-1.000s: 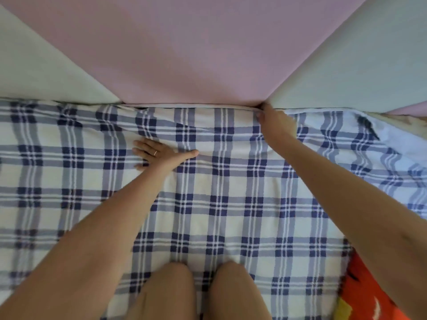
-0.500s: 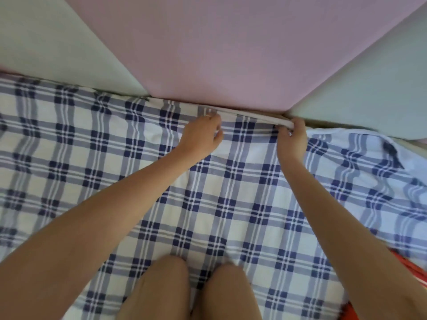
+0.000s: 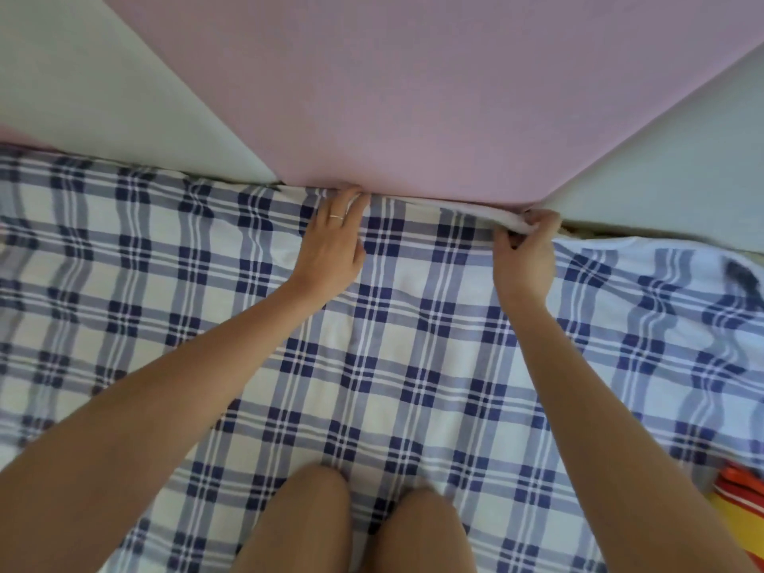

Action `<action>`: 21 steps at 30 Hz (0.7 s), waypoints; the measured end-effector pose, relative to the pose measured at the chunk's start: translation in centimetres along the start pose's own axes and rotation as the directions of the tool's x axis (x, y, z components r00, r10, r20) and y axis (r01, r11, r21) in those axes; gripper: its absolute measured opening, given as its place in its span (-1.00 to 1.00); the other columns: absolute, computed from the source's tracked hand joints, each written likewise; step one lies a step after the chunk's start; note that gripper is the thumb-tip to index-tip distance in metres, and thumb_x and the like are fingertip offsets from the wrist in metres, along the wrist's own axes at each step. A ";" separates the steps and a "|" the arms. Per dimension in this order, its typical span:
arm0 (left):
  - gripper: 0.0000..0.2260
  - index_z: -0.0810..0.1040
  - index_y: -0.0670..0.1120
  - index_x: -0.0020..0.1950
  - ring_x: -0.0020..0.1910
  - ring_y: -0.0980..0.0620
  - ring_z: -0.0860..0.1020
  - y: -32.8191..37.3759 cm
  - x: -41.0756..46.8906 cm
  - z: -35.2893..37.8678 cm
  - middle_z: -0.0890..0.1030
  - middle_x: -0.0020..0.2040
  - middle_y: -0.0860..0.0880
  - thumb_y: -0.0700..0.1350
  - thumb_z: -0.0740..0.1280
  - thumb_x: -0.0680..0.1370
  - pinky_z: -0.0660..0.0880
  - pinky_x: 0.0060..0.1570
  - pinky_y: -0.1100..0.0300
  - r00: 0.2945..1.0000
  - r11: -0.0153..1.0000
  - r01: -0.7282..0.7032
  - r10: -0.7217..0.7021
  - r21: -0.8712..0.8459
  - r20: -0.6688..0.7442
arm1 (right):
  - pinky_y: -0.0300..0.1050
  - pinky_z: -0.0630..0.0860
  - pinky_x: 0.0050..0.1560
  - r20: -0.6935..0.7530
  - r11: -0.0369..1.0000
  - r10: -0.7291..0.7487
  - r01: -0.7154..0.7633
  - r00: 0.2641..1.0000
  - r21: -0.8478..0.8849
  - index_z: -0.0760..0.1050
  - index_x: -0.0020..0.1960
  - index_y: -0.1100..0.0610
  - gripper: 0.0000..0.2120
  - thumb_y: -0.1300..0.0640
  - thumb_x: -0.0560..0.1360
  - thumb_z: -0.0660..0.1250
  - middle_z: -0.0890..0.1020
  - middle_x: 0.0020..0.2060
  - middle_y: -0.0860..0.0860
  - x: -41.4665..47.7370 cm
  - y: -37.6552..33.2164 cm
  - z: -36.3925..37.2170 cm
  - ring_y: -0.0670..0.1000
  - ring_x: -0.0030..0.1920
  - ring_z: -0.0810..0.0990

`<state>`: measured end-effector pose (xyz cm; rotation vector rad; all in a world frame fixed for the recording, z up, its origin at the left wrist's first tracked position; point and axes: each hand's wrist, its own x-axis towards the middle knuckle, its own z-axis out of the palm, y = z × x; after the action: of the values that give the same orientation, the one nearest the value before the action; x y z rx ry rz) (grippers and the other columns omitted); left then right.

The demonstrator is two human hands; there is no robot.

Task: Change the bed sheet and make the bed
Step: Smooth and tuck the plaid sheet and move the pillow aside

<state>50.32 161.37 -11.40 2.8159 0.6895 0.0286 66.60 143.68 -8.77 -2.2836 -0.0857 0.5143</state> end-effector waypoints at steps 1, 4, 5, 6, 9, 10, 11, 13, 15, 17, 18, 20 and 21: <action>-0.48 0.32 -0.18 0.42 0.30 -0.19 0.38 -0.5 -0.1 -0.2 0.35 0.38 -0.16 -0.26 0.28 0.45 0.42 0.25 -0.08 1.000 1.000 0.020 -0.020 -0.010 0.009 | -0.05 0.38 -0.36 0.017 0.987 -0.063 0.065 0.998 -0.150 0.24 0.27 0.14 -0.71 0.20 0.58 0.19 0.51 -0.24 0.07 -0.1 -0.2 -0.1 0.07 -0.31 0.47; -0.48 0.32 -0.15 0.42 0.29 -0.16 0.39 -1.7 0.1 -0.4 0.41 0.36 -0.12 -0.22 0.28 0.45 0.39 0.23 -0.10 0.996 0.996 -0.035 0.029 0.078 0.087 | -0.06 0.31 -0.35 0.165 0.820 -0.165 0.228 0.972 -0.525 0.30 0.31 0.17 -0.70 0.17 0.59 0.19 0.47 -0.27 0.07 0.3 -1.4 -0.2 0.11 -0.29 0.44; -0.47 0.31 -0.15 0.44 0.31 -0.15 0.37 -1.9 0.3 -0.4 0.40 0.37 -0.12 -0.16 0.27 0.46 0.34 0.27 -0.08 0.993 0.989 -0.060 0.045 0.137 0.111 | -0.08 0.29 -0.33 0.219 0.711 -0.204 0.298 0.954 -0.637 0.34 0.28 0.19 -0.74 0.17 0.60 0.18 0.48 -0.24 0.07 0.4 -1.8 0.0 0.11 -0.27 0.44; -0.45 0.30 -0.16 0.45 0.33 -0.14 0.36 -1.9 0.5 -0.4 0.40 0.38 -0.12 -0.11 0.26 0.46 0.30 0.31 -0.07 0.990 0.979 -0.079 0.055 0.186 0.132 | -0.08 0.29 -0.30 0.263 0.596 -0.242 0.357 0.934 -0.719 0.36 0.25 0.20 -0.77 0.18 0.60 0.18 0.52 -0.18 0.08 0.5 -2.0 0.4 0.13 -0.21 0.48; -0.40 0.29 -0.19 0.45 0.38 -0.14 0.31 -1.8 0.7 -0.1 0.37 0.40 -0.15 0.00 0.24 0.44 0.20 0.35 -0.06 0.978 0.960 -0.118 0.068 0.255 0.195 | -0.05 0.41 -0.02 0.401 0.271 -0.229 0.454 0.887 -0.849 0.38 0.30 0.19 -0.70 0.20 0.57 0.20 0.44 0.20 0.19 0.3 -2.0 2.0 0.16 0.18 0.43; -0.40 0.30 -0.19 0.43 0.37 -0.14 0.31 -1.7 0.8 0.0 0.37 0.39 -0.15 0.00 0.25 0.42 0.17 0.36 -0.05 0.975 0.961 -0.120 0.067 0.250 0.210 | -0.04 0.39 0.15 0.459 0.169 -0.200 0.492 0.866 -0.854 0.32 0.36 0.17 -0.63 0.16 0.57 0.21 0.36 0.27 0.19 0.4 -1.7 2.5 0.17 0.26 0.37; -0.41 0.32 -0.19 0.40 0.35 -0.13 0.34 -1.6 0.9 0.0 0.39 0.36 -0.15 0.00 0.27 0.41 0.15 0.35 -0.02 0.973 0.966 -0.114 0.061 0.233 0.224 | -0.03 0.32 0.29 0.528 0.092 -0.178 0.548 0.830 -0.831 0.24 0.42 0.16 -0.55 0.12 0.56 0.22 0.33 0.31 0.18 0.7 -1.5 2.8 0.18 0.31 0.33; -0.48 0.37 -0.19 0.31 0.26 -0.11 0.42 -1.2 1.5 -0.3 0.48 0.26 -0.13 0.00 0.29 0.41 0.17 0.32 0.02 0.969 0.975 -0.107 0.059 0.195 0.240 | -0.01 0.21 0.40 0.667 0.065 -0.155 0.681 0.729 -0.730 0.14 0.48 0.16 -0.44 0.04 0.56 0.24 0.33 0.35 0.14 1.4 -1.2 2.7 0.16 0.35 0.33; -0.54 0.41 -0.19 0.23 0.17 -0.10 0.49 -0.9 2.3 -0.8 0.55 0.17 -0.13 0.04 0.29 0.43 0.24 0.27 0.03 0.965 0.974 -0.122 0.072 0.189 0.252 | 0.03 0.27 0.34 0.726 0.211 -0.125 0.733 0.676 -0.646 0.17 0.48 0.17 -0.40 -0.07 0.55 0.26 0.37 0.35 0.14 2.3 -1.5 2.0 0.18 0.33 0.38; -0.56 0.41 -0.18 0.20 0.09 -0.12 0.54 -0.9 3.1 -1.1 0.60 0.08 -0.13 0.08 0.29 0.46 0.30 0.19 0.04 0.961 0.980 -0.116 0.069 0.161 0.269 | 0.03 0.38 0.19 0.729 0.386 -0.084 0.697 0.679 -0.605 0.28 0.40 0.20 -0.40 -0.16 0.53 0.26 0.42 0.29 0.17 3.3 -2.4 1.2 0.19 0.26 0.44; -0.59 0.41 -0.17 0.19 0.01 -0.12 0.56 -1.0 3.4 -1.2 0.62 0.00 -0.12 0.09 0.28 0.48 0.34 0.10 0.05 0.958 0.988 -0.095 0.057 0.125 0.283 | 0.01 0.40 0.14 0.727 0.446 -0.055 0.668 0.684 -0.595 0.32 0.35 0.23 -0.40 -0.20 0.52 0.26 0.44 0.27 0.17 3.7 -2.7 1.1 0.19 0.23 0.46; -0.68 0.44 -0.14 0.10 -0.14 -0.11 0.56 -1.1 4.0 -1.6 0.60 -0.17 -0.07 0.09 0.22 0.53 0.36 -0.12 0.11 0.947 0.998 -0.030 0.013 0.050 0.320 | -0.03 0.40 0.11 0.717 0.515 -0.010 0.618 0.697 -0.593 0.32 0.34 0.24 -0.36 -0.25 0.51 0.23 0.45 0.29 0.16 3.9 -3.3 1.1 0.17 0.25 0.45; -0.71 0.46 -0.13 0.00 -0.19 -0.09 0.55 -1.1 4.6 -2.0 0.57 -0.23 -0.04 0.09 0.17 0.56 0.33 -0.19 0.12 0.931 1.000 0.012 -0.020 0.025 0.365 | -0.03 0.39 0.14 0.707 0.542 0.015 0.588 0.707 -0.600 0.29 0.38 0.24 -0.33 -0.27 0.51 0.21 0.44 0.32 0.16 3.9 -3.5 1.2 0.17 0.28 0.44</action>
<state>53.71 164.90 -9.86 2.7217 0.6242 -0.4962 70.01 147.79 -8.29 -2.6975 -1.3334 1.2564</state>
